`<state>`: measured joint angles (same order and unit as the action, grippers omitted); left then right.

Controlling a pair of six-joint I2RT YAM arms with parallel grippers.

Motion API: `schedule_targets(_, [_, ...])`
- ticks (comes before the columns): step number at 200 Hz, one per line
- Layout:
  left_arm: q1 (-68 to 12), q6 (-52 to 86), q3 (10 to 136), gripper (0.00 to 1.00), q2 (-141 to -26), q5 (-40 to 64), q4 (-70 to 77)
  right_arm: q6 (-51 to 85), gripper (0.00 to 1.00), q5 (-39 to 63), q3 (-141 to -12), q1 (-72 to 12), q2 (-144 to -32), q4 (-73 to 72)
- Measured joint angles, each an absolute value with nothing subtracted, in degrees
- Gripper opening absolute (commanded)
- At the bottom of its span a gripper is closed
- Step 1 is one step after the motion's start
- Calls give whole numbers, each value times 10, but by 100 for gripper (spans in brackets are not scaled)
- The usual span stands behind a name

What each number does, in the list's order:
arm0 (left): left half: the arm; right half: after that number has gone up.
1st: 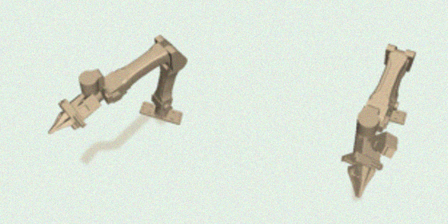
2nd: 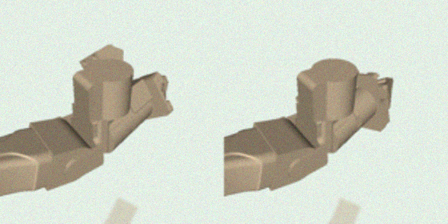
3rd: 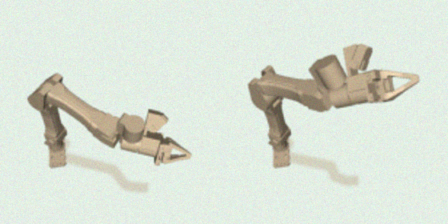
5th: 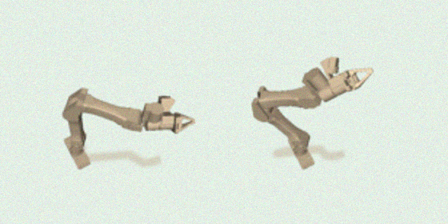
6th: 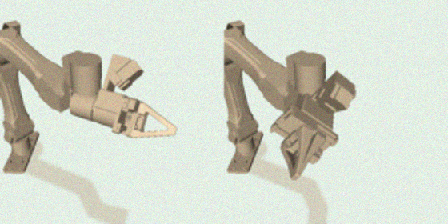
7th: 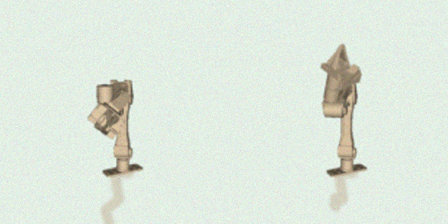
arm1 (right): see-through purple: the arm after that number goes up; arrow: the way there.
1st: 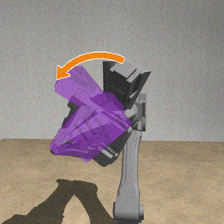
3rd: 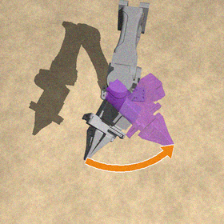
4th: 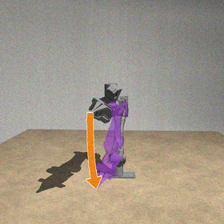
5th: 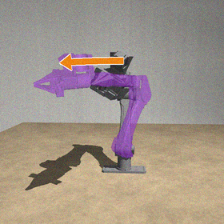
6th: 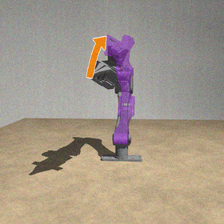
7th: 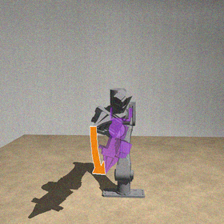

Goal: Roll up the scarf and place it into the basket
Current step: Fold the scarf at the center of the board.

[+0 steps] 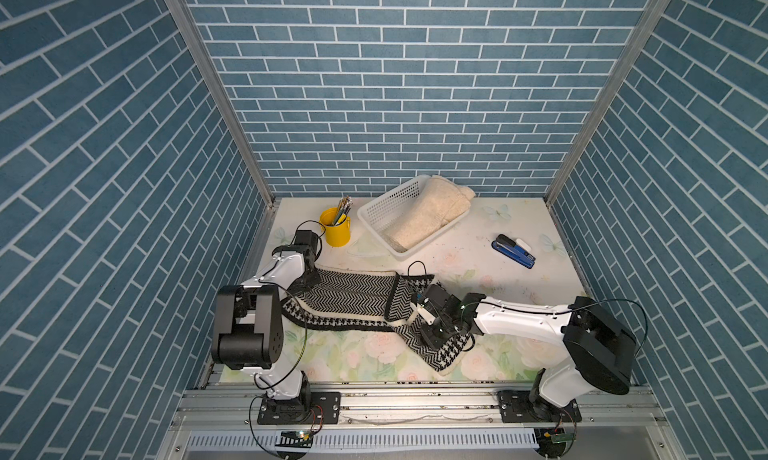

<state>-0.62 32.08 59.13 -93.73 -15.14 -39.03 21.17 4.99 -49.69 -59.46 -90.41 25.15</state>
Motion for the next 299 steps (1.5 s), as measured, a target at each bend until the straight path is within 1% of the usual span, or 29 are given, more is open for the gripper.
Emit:
schedule_targets(2, [-6, 321, 591, 0, -937, -152, -390, 211, 0, 48, -497, -595, -905, 253])
schedule_targets(3, [-6, 321, 591, 0, -937, -152, -390, 211, 0, 47, -497, -595, -905, 253])
schedule_targets(44, [-6, 321, 591, 0, -937, -151, -389, 212, 0, 8, -497, -595, -896, 273])
schedule_targets(83, [-6, 321, 591, 0, -937, -151, -389, 212, 0, -6, -507, -593, -822, 293])
schedule_targets(87, [-6, 321, 591, 0, -937, -151, -389, 211, 8, -3, -509, -593, -817, 291])
schedule_targets(93, [-6, 321, 591, 0, -937, -151, -389, 212, 24, 3, -511, -593, -813, 286])
schedule_targets(99, [-6, 321, 591, 0, -937, -151, -389, 210, 36, 11, -512, -592, -811, 279])
schedule_targets(104, [-6, 321, 591, 0, -937, -151, -389, 207, 43, 19, -512, -592, -811, 275])
schedule_targets(110, [-6, 321, 591, 0, -937, -151, -389, 204, 48, 30, -512, -593, -813, 270])
schedule_targets(121, [-6, 321, 591, 0, -937, -151, -389, 190, 54, 45, -512, -596, -820, 261])
schedule_targets(157, [-6, 321, 591, 0, -937, -149, -389, 168, 55, 72, -531, -604, -871, 238])
schedule_targets(186, [-6, 319, 591, 0, -936, -149, -389, 150, 52, 78, -559, -604, -932, 217])
schedule_targets(201, [-6, 318, 591, 0, -936, -147, -388, 146, 48, 78, -568, -606, -959, 209])
schedule_targets(209, [-6, 317, 591, 0, -936, -147, -388, 144, 42, 75, -570, -608, -971, 208])
schedule_targets(219, [-6, 316, 591, 0, -936, -147, -388, 143, 31, 70, -573, -610, -982, 209])
schedule_targets(241, [-6, 316, 591, 0, -936, -146, -387, 138, 0, 52, -580, -619, -1000, 209])
schedule_targets(277, [-6, 316, 591, 0, -936, -144, -387, 137, 0, 24, -582, -627, -991, 219])
schedule_targets(299, [-6, 316, 591, 0, -936, -144, -387, 138, 0, 4, -585, -627, -952, 246])
